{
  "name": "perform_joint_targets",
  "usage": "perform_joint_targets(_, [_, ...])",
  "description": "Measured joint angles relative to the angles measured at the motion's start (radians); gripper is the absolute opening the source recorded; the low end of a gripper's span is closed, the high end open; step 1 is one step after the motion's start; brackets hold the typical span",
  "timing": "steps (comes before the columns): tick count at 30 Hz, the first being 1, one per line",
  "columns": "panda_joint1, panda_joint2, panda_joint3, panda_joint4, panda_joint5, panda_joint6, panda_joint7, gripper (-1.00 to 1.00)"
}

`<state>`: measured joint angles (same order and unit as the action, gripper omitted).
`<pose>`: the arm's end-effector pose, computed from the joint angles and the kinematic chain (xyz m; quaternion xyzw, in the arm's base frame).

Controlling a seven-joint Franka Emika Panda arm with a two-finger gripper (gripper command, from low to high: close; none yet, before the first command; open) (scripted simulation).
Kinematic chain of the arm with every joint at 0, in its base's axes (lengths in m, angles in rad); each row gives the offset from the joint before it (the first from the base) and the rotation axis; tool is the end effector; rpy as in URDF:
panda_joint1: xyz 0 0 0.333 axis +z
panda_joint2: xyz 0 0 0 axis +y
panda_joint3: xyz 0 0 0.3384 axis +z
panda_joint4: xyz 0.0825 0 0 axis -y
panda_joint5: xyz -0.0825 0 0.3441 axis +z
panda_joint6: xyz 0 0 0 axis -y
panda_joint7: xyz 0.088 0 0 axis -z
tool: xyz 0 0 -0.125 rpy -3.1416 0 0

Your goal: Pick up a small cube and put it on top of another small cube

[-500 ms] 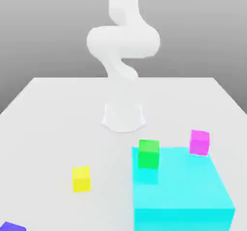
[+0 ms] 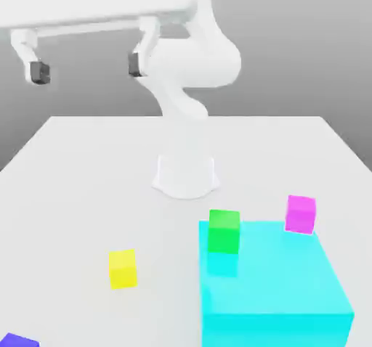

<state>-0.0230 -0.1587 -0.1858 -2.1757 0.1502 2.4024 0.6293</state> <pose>0.4919 -0.1058 0.5222 -0.8745 0.4404 -0.1691 0.1124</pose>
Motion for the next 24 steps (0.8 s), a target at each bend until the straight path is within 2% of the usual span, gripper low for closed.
perform_joint_targets(8, [-0.064,0.288,-0.034,0.056,0.060,0.047,-0.072,0.00])
perform_joint_targets(17, [-0.135,0.601,-0.065,0.116,0.068,0.109,-0.114,0.00])
perform_joint_targets(21, [-0.169,0.744,-0.044,0.147,0.093,0.188,-0.137,0.00])
perform_joint_targets(22, [-0.180,0.778,-0.031,0.155,0.101,0.214,-0.143,-1.00])
perform_joint_targets(24, [-0.180,0.778,-0.031,0.155,0.102,0.214,-0.143,-1.00])
